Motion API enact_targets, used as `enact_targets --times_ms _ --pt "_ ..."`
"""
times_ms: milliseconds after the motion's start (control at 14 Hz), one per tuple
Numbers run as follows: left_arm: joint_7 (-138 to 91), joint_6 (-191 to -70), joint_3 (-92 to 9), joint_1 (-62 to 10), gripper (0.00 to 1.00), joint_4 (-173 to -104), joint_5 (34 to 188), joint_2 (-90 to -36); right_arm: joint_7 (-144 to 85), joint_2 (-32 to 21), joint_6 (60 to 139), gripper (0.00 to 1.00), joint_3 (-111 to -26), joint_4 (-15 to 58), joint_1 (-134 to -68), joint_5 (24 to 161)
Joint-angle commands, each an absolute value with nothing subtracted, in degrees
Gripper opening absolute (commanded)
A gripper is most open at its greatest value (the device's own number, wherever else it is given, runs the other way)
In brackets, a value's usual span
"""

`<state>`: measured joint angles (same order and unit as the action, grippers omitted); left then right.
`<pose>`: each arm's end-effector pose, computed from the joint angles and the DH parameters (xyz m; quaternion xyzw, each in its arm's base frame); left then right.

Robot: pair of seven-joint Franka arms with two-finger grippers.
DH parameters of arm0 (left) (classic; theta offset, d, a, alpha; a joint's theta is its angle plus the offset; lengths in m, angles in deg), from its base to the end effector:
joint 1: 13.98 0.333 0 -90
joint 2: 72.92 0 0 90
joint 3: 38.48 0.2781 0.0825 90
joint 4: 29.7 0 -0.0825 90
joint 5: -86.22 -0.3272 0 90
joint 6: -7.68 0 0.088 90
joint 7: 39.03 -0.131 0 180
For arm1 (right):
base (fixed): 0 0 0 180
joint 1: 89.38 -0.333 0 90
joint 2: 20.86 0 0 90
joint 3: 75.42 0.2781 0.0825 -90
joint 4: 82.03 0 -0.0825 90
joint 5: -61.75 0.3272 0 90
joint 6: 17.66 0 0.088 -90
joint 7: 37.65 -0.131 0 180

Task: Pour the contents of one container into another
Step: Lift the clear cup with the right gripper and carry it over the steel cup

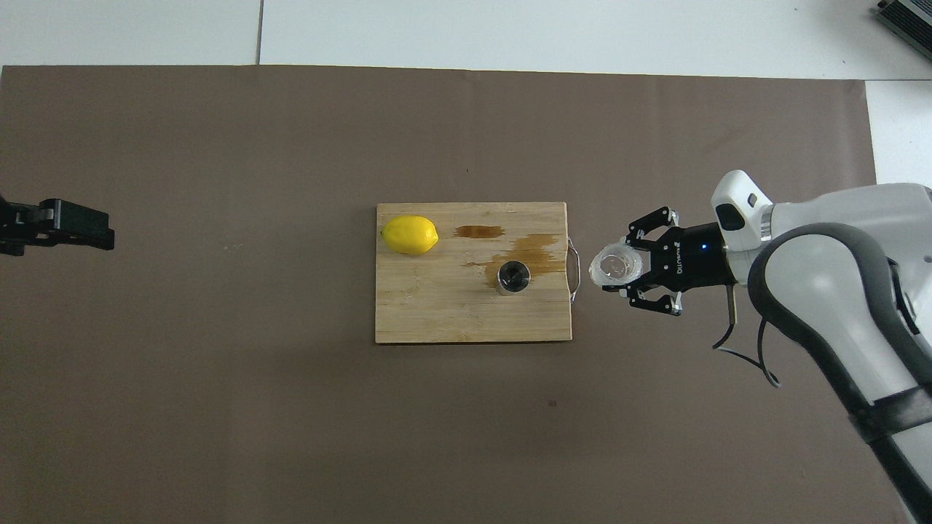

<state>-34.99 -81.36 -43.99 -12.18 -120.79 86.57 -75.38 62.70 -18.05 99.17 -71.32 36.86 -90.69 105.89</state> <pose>0.4835 -0.0331 0.5742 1.0000 0.0029 0.0034 0.0012 0.4985 0.1010 0.3858 -0.7048 -0.6270 -0.2160 0.2519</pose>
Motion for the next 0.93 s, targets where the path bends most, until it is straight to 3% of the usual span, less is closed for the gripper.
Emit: enact_targets --times_ms 0,859 --pt "-35.51 -80.91 -43.66 -12.4 1.0 -122.42 86.4 -77.05 56.68 -18.48 103.7 0.33 -71.12 37.41 -93.85 100.79" --pt "-35.51 -81.0 -43.66 -12.4 1.0 -122.42 86.4 -77.05 36.36 -15.94 114.42 0.33 -71.12 34.69 -105.37 84.96"
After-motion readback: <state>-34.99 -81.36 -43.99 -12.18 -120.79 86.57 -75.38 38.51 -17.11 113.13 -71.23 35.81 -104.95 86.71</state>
